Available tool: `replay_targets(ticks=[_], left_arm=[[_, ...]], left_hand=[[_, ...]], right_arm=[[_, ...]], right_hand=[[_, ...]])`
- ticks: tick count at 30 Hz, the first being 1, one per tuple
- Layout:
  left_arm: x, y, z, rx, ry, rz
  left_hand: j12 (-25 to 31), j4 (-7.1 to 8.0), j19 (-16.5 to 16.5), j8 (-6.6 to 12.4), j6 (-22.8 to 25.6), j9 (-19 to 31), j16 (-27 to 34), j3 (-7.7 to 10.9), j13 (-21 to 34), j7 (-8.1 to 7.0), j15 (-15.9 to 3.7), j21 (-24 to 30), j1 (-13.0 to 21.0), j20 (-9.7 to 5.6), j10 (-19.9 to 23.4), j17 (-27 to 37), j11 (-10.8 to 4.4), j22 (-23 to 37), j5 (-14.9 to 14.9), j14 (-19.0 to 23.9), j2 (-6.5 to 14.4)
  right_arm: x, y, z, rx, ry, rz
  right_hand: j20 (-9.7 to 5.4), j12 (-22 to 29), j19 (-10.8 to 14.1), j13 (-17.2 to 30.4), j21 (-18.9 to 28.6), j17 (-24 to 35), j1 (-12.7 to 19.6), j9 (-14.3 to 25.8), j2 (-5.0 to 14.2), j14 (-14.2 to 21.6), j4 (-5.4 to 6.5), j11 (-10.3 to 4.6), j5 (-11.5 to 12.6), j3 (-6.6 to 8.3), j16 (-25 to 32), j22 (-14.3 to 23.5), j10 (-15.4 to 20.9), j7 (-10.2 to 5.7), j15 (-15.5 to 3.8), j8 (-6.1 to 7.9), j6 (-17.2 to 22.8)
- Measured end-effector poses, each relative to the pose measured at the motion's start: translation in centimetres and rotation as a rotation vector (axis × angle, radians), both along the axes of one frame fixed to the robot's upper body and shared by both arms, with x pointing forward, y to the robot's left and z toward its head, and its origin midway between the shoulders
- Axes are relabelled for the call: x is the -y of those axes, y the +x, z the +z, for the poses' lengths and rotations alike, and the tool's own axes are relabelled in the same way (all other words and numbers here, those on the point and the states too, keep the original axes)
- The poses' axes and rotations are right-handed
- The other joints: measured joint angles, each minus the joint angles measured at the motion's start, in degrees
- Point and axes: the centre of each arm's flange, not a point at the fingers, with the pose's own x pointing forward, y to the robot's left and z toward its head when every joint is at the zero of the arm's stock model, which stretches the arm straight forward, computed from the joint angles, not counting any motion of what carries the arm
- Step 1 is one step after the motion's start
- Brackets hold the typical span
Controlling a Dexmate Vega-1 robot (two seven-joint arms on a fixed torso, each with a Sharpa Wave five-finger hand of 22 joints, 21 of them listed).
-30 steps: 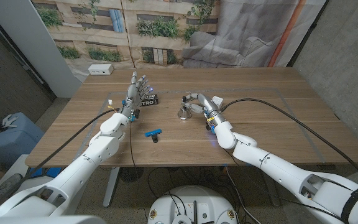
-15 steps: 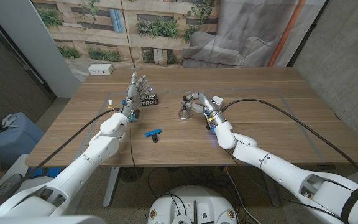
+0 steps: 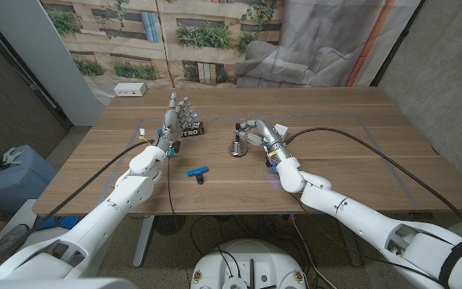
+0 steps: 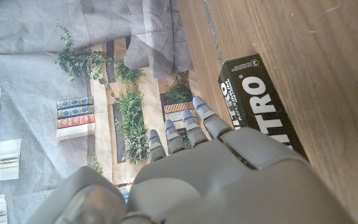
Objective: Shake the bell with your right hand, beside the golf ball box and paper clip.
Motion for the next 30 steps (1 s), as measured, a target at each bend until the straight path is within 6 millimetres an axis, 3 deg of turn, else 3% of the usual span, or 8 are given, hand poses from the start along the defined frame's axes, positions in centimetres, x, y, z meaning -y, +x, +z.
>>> replay_targets(ticks=[7, 30], left_arm=[[0.0, 0.0, 0.0, 0.0, 0.0, 0.0], [0.0, 0.0, 0.0, 0.0, 0.0, 0.0]], left_hand=[[0.0, 0.0, 0.0, 0.0, 0.0, 0.0, 0.0, 0.0, 0.0, 0.0, 0.0, 0.0, 0.0, 0.0, 0.0, 0.0, 0.0, 0.0, 0.0, 0.0, 0.0], [0.0, 0.0, 0.0, 0.0, 0.0, 0.0, 0.0, 0.0, 0.0, 0.0, 0.0, 0.0, 0.0, 0.0, 0.0, 0.0, 0.0, 0.0, 0.0, 0.0, 0.0]], right_arm=[[0.0, -0.1, 0.2, 0.01, 0.011, 0.006], [0.8, -2.1, 1.8, 0.056, 0.084, 0.012]], right_hand=[[0.0, 0.0, 0.0, 0.0, 0.0, 0.0, 0.8, 0.0, 0.12, 1.0, 0.0, -0.08, -0.2, -0.01, 0.2, 0.3, 1.0, 0.41, -0.22, 0.55, 0.4], [0.1, -0.4, 1.9, 0.0, 0.4, 0.1, 2.0, 0.0, -0.29, 1.8, -0.01, -0.08, -0.9, -0.02, 0.2, 0.3, 1.8, 0.51, -0.83, 0.53, 0.5]])
